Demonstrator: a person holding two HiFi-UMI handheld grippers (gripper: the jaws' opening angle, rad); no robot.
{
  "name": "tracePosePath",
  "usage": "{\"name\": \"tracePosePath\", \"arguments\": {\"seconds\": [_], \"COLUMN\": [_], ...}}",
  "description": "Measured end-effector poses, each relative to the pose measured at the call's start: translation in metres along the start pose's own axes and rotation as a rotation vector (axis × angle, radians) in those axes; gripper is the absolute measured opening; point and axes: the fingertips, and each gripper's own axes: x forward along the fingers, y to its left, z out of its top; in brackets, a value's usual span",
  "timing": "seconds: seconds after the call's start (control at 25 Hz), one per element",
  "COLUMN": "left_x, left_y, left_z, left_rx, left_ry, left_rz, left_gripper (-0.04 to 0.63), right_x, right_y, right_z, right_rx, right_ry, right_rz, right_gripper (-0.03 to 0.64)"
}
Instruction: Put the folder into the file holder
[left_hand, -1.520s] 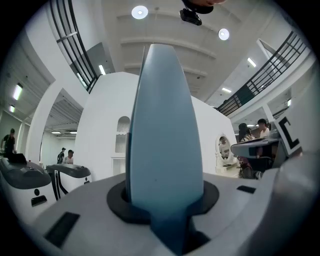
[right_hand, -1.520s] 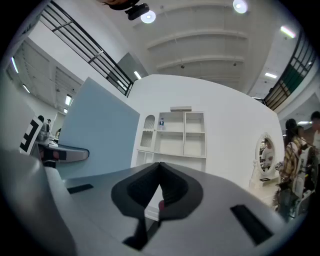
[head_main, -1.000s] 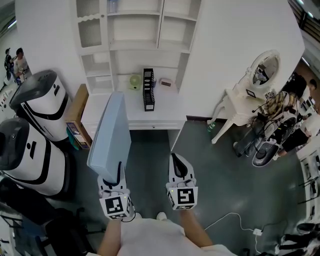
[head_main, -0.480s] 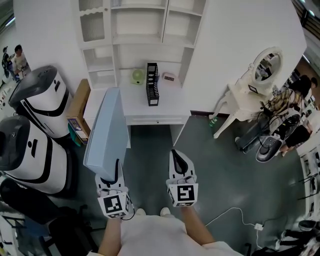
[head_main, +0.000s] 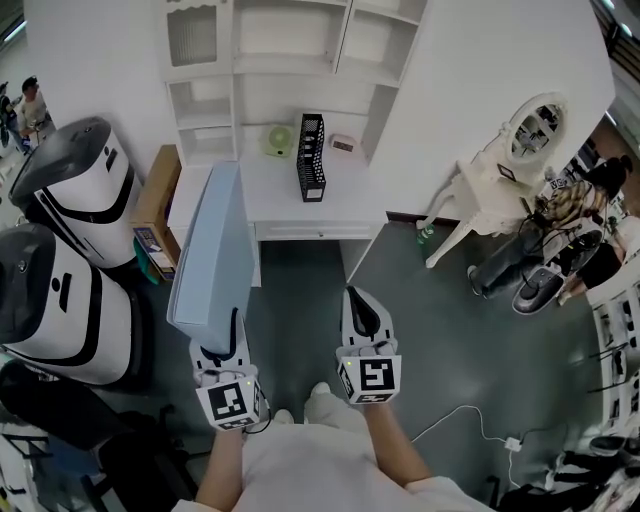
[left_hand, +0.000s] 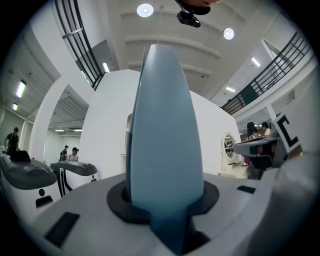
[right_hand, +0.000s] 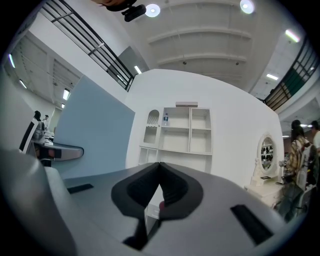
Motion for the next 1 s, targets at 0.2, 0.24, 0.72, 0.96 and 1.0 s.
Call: {"name": "tracePosePath", "arguments": {"seconds": [0.2, 0.24, 0.72, 0.96, 1.0], "left_x": [0.032, 0.040, 0.186, 0.262, 0.273], "left_y": [0.009, 0.009, -0.017, -0.039, -0.042], "left_z": [-0.004, -0.006, -0.013, -0.008, -0.009], "left_rx": [-0.009, -0.008, 0.013, 0.019, 0.023], "left_ry": [-0.005, -0.001, 0.017, 0.024, 0.023], "left_rz": [0.013, 0.016, 0.054, 0.080, 0.084], "left_gripper": [0.129, 0.129, 0.130, 0.132, 0.132], "right_x": [0.028, 0.035, 0.161, 0.228, 0.236], "right_y": [-0.007, -0.011, -0.107, -0.164, -0.171], "right_z": [-0.009, -0.012, -0.047, -0.064, -0.070], "right_rx": [0.001, 0.005, 0.056, 0.094, 0.097], "right_ry": [0.006, 0.008, 0.021, 0.029, 0.035], "right_rz": [0.006, 0.006, 0.015, 0.046, 0.049], "right_gripper": [-0.009, -0.009, -0.009, -0.009, -0.009]}}
